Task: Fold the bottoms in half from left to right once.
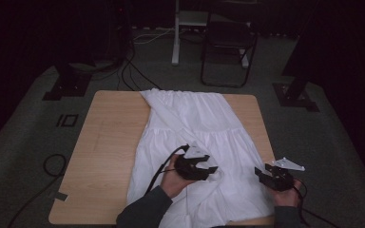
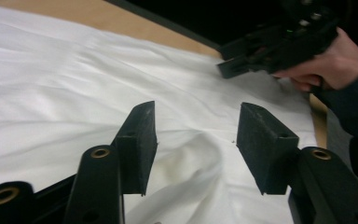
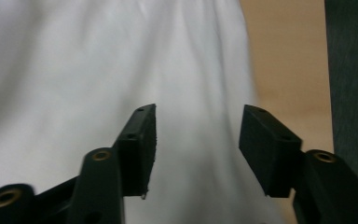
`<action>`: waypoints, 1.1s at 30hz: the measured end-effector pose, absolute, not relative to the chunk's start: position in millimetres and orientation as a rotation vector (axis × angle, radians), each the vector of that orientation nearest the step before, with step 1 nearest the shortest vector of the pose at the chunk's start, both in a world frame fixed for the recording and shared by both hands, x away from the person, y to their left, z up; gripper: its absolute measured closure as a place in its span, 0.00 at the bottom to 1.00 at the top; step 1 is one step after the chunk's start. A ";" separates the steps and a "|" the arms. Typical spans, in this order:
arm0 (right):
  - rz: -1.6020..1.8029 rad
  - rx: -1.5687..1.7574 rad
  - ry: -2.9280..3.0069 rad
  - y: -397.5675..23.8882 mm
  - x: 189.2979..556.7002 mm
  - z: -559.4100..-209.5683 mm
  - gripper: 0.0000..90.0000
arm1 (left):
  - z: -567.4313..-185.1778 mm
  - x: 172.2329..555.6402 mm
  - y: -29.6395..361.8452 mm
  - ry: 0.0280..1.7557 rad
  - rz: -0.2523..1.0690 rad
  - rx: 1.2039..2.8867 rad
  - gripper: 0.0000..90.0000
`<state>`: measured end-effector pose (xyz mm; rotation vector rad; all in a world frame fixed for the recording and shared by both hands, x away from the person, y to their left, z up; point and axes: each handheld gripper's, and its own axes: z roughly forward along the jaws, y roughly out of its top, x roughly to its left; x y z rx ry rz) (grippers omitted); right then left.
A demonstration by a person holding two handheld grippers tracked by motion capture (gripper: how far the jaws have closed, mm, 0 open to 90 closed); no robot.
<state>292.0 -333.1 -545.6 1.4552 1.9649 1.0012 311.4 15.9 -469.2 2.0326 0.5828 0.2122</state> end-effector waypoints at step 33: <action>1.149 1.113 2.280 -208.3 296.5 -533.4 0.97 | -539.7 307.1 204.3 1.139 0.418 2.000 0.98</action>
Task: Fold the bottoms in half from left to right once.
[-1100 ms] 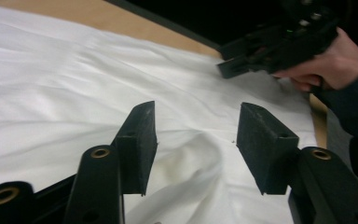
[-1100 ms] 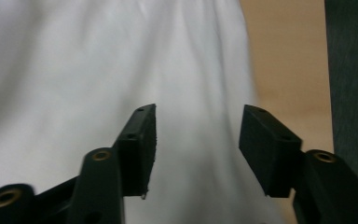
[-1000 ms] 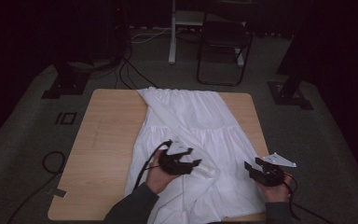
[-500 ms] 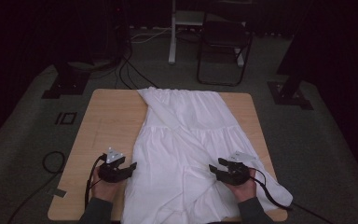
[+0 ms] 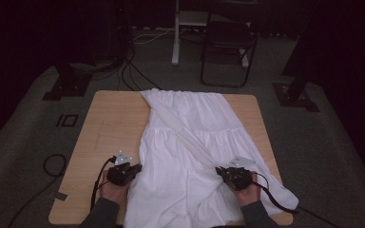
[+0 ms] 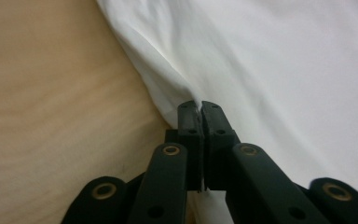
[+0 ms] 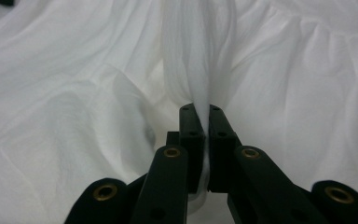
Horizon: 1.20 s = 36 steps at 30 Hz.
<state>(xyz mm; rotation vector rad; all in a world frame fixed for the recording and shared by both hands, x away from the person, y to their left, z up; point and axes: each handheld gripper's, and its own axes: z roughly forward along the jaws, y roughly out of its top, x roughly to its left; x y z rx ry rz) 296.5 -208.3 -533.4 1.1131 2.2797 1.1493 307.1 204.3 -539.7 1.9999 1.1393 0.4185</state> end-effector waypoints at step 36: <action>0.897 1.450 2.086 -316.8 330.0 -563.5 0.97 | -553.2 341.3 111.9 1.117 0.669 2.214 0.93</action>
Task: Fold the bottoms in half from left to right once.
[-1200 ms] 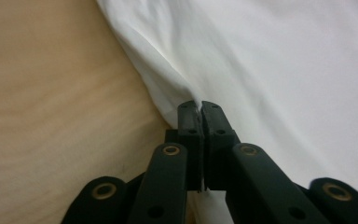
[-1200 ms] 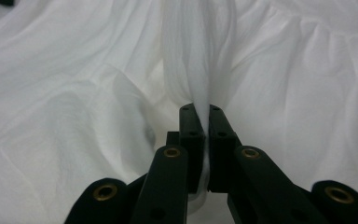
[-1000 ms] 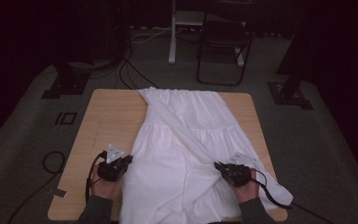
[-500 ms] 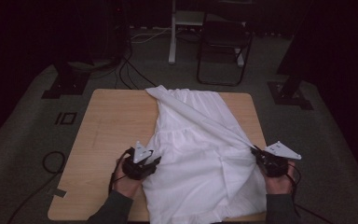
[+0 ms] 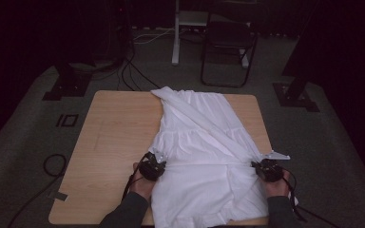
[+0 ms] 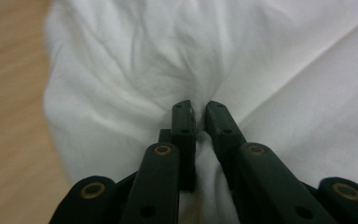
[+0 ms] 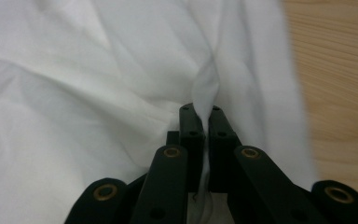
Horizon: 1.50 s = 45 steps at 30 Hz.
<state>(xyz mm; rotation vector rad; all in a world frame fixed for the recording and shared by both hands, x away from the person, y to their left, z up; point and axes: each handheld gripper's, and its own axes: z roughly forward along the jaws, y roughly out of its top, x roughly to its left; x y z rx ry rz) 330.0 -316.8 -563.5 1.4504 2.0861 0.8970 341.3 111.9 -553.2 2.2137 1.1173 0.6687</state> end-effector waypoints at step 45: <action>1.087 1.213 2.235 -190.0 389.6 -538.7 0.52 | -553.7 271.6 199.1 1.166 0.479 2.052 0.54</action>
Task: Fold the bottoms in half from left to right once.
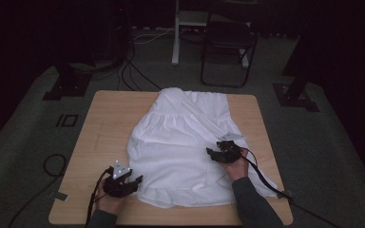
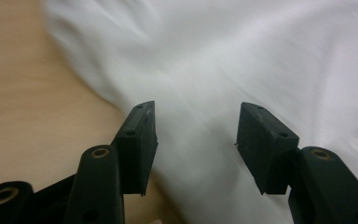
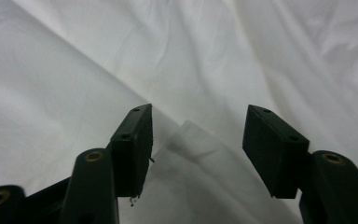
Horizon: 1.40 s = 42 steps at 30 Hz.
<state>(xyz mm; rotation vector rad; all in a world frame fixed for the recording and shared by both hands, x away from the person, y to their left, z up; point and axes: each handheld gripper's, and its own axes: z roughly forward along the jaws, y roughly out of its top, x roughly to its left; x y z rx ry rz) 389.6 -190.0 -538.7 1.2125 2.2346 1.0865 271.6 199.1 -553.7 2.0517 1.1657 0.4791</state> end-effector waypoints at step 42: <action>1.197 1.241 2.113 -303.5 327.0 -519.0 0.52 | -499.7 344.1 222.5 1.107 0.578 1.932 0.47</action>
